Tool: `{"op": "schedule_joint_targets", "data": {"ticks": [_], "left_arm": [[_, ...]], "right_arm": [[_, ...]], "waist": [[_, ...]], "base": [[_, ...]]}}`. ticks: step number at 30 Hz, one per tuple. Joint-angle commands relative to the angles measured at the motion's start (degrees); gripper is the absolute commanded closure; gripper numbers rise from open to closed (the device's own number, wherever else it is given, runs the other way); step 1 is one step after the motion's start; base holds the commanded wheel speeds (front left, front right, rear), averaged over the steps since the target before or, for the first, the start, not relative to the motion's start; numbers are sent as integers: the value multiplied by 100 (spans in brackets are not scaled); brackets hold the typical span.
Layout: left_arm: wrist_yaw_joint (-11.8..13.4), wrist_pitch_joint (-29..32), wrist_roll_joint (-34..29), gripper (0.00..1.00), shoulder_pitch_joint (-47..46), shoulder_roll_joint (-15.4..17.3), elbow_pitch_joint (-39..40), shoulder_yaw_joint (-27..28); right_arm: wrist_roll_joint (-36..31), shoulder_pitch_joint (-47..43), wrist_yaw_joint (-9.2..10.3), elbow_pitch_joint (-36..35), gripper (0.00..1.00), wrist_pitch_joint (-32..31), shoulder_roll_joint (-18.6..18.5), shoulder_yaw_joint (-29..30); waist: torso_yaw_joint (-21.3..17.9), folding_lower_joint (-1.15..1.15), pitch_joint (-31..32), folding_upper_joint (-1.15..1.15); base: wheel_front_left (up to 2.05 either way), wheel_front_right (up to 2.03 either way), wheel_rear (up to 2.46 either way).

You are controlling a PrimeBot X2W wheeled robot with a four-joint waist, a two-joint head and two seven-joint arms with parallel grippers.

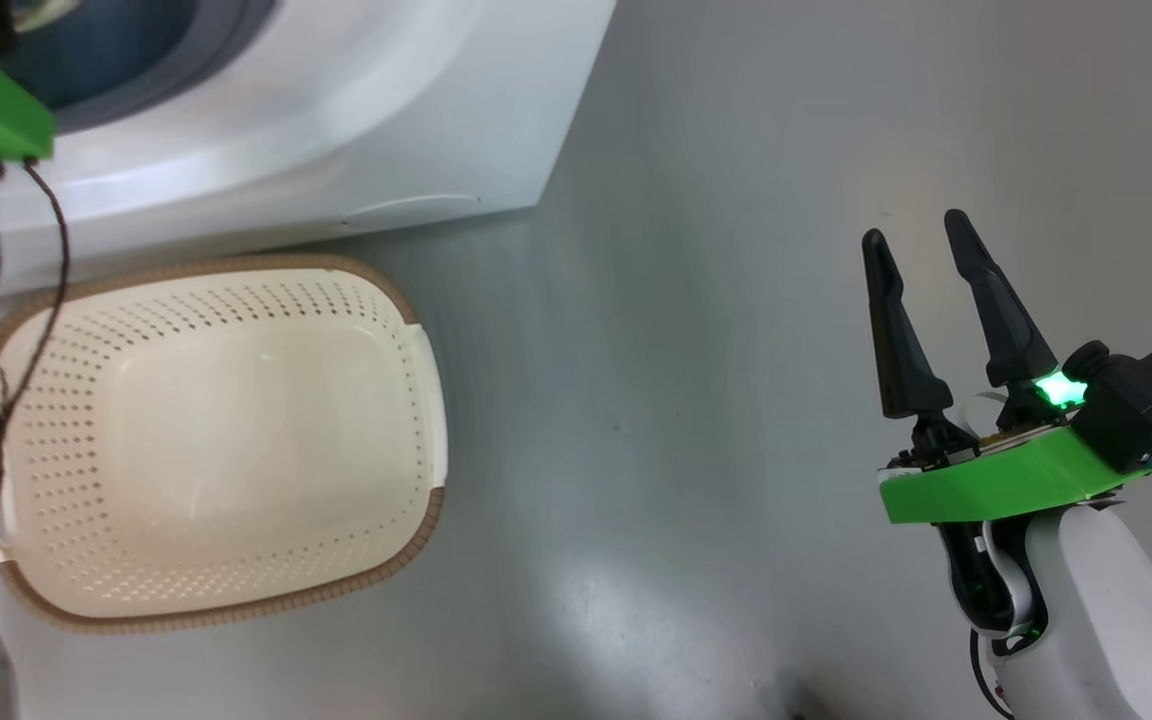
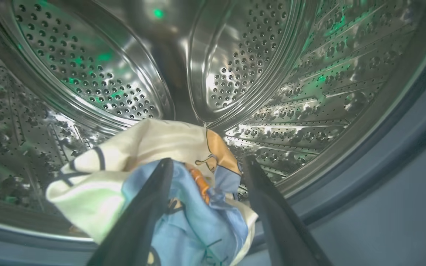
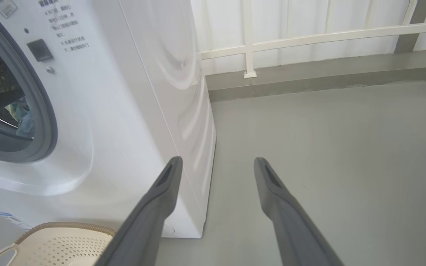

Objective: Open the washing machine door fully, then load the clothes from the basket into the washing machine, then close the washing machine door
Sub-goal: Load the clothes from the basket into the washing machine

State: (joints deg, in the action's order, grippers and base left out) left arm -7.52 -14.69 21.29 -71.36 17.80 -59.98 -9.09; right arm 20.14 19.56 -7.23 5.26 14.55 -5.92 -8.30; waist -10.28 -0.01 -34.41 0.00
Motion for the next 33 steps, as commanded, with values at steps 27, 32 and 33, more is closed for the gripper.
{"op": "schedule_joint_targets", "data": {"ticks": [27, 32, 33], "left_arm": [[4, -31, -312, 0, 3048, -249, 2226, 817], [4, -31, -479, 0, 3775, -421, 2674, 1001], [4, -31, -501, 0, 3897, -443, 2747, 1026]], "right_arm": [[19, -796, -25, 106, 0, 45, -448, -5], [29, -1041, -25, 141, 0, 45, -574, -4], [32, -1082, -25, 148, 0, 45, -588, -2]], "waist": [[678, 1, 1771, 0], [874, 1, 2108, 0], [904, 1, 2161, 0]], "base": [[0, 0, 0], [0, 0, 0], [0, 0, 0]]}}
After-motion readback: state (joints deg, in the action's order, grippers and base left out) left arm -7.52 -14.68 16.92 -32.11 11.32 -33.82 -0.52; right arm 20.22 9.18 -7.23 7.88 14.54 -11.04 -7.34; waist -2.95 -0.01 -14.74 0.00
